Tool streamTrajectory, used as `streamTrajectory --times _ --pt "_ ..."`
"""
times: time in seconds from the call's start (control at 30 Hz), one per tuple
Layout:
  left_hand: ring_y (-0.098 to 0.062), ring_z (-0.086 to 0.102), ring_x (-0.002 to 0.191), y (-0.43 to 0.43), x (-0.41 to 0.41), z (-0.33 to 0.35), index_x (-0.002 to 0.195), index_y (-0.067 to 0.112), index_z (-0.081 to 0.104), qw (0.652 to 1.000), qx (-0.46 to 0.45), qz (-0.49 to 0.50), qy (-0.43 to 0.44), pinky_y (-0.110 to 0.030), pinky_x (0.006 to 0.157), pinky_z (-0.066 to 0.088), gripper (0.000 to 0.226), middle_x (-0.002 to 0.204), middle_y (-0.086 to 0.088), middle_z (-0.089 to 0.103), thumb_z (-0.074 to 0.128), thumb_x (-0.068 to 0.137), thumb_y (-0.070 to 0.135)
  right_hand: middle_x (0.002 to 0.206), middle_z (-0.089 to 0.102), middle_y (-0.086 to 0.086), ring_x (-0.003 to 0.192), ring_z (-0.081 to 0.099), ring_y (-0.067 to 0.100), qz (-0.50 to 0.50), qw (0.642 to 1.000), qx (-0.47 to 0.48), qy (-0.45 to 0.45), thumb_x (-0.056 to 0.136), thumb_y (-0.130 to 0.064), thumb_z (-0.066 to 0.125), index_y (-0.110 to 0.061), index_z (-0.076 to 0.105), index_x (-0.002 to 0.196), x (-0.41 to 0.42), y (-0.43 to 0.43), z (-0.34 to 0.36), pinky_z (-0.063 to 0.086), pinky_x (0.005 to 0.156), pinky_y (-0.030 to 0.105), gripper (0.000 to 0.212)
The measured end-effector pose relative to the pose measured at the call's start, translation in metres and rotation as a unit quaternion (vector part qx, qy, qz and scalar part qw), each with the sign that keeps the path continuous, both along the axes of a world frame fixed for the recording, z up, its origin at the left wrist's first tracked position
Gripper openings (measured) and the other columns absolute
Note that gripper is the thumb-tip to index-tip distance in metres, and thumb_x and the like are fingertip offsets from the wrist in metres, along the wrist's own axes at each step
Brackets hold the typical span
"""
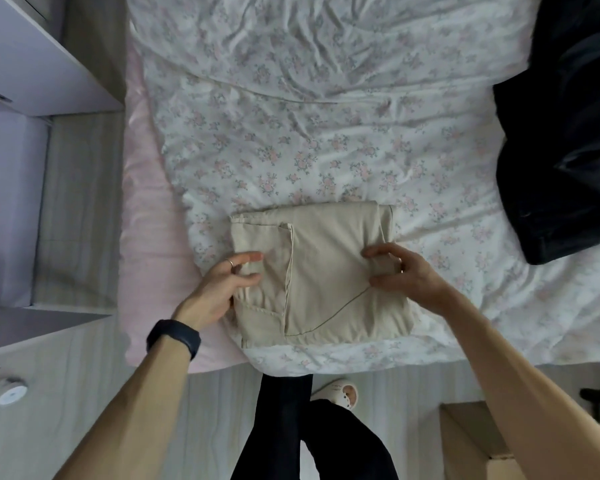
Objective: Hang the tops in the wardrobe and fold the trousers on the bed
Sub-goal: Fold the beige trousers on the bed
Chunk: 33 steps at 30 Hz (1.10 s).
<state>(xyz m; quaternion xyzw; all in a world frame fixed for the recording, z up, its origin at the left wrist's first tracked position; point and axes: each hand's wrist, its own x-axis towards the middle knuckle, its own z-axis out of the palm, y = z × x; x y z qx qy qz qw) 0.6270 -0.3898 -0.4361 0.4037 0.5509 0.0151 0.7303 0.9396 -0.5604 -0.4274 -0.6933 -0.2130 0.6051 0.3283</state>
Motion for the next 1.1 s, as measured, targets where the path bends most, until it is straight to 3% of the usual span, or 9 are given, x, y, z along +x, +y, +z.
streamTrajectory --times 0.1,0.23,0.47,0.57,0.67,0.73,0.83,0.97,1.1 --pt "-0.014 0.066 0.116 0.018 -0.01 0.013 0.122 0.032 0.072 0.996 -0.064 -0.045 -0.037 -0.029 0.09 0.055 0.059 0.126 0.009 0.069 0.071 0.08 -0.009 0.132 0.06 0.006 0.118 0.065 0.027 0.045 0.99 -0.058 0.117 0.077 0.005 0.079 -0.031 0.072 0.121 0.024 0.014 0.013 0.056 0.097 0.048 0.057" --pt "-0.013 0.068 0.111 0.022 -0.014 0.041 0.125 0.038 0.07 0.997 -0.032 -0.068 -0.035 -0.029 0.083 0.057 0.065 0.13 0.006 0.067 0.071 0.082 -0.011 0.138 0.058 -0.002 0.118 0.066 0.02 0.064 0.985 -0.081 0.138 0.077 0.005 0.077 -0.032 0.072 0.123 0.03 0.022 0.042 0.056 0.098 0.046 0.06" --pt "-0.014 0.068 0.112 -0.012 -0.022 0.132 0.12 0.04 0.072 0.996 0.067 -0.026 -0.048 -0.024 0.081 0.057 0.07 0.126 0.001 0.07 0.069 0.079 -0.017 0.134 0.059 0.004 0.117 0.064 0.026 0.023 0.998 0.002 0.061 0.078 0.004 0.075 -0.034 0.076 0.114 0.003 -0.005 0.132 0.058 0.096 0.043 0.053" --pt "-0.016 0.068 0.111 -0.028 -0.032 0.183 0.12 0.043 0.071 0.99 0.126 -0.032 -0.048 -0.037 0.092 0.057 0.069 0.126 0.002 0.07 0.069 0.081 -0.014 0.127 0.062 0.008 0.111 0.068 0.028 0.019 0.997 0.074 0.032 0.079 0.001 0.078 -0.032 0.076 0.113 -0.014 -0.021 0.182 0.061 0.083 0.037 0.048" --pt "-0.018 0.065 0.115 -0.048 -0.049 0.24 0.117 0.042 0.073 0.976 0.209 -0.01 -0.053 -0.045 0.104 0.05 0.07 0.13 0.0 0.067 0.069 0.08 -0.017 0.123 0.064 0.009 0.1 0.069 0.016 0.018 0.987 0.158 -0.013 0.078 0.004 0.079 -0.027 0.075 0.112 -0.038 -0.036 0.234 0.06 0.082 0.031 0.047" --pt "-0.015 0.064 0.119 -0.059 -0.064 0.284 0.116 0.042 0.073 0.962 0.267 0.006 -0.06 -0.036 0.1 0.053 0.072 0.129 0.005 0.068 0.068 0.079 -0.019 0.123 0.063 0.004 0.096 0.067 0.006 0.029 0.974 0.21 -0.075 0.079 0.005 0.078 -0.026 0.073 0.113 -0.058 -0.041 0.274 0.058 0.082 0.026 0.046" --pt "-0.007 0.064 0.115 -0.068 -0.093 0.346 0.117 0.049 0.07 0.933 0.354 0.032 -0.05 -0.019 0.089 0.054 0.075 0.119 0.018 0.071 0.07 0.079 -0.016 0.123 0.063 -0.015 0.092 0.061 0.0 0.058 0.942 0.28 -0.177 0.08 -0.002 0.076 -0.038 0.067 0.113 -0.09 -0.034 0.328 0.05 0.079 0.021 0.051" --pt "-0.002 0.057 0.121 -0.07 -0.131 0.409 0.121 0.055 0.064 0.859 0.508 0.068 -0.005 -0.025 0.102 0.047 0.078 0.125 0.028 0.063 0.067 0.082 -0.012 0.111 0.061 -0.037 0.099 0.061 -0.003 0.087 0.873 0.37 -0.305 0.084 -0.01 0.068 -0.052 0.057 0.118 -0.136 -0.005 0.388 0.046 0.079 0.01 0.055" --pt "0.004 0.051 0.121 -0.065 -0.161 0.46 0.134 0.057 0.051 0.743 0.653 0.132 0.061 -0.013 0.103 0.04 0.082 0.137 0.025 0.055 0.051 0.087 -0.01 0.105 0.061 -0.002 0.085 0.059 0.023 0.089 0.734 0.487 -0.464 0.089 -0.004 0.056 -0.035 0.052 0.128 -0.208 0.048 0.446 0.047 0.071 0.029 0.05"
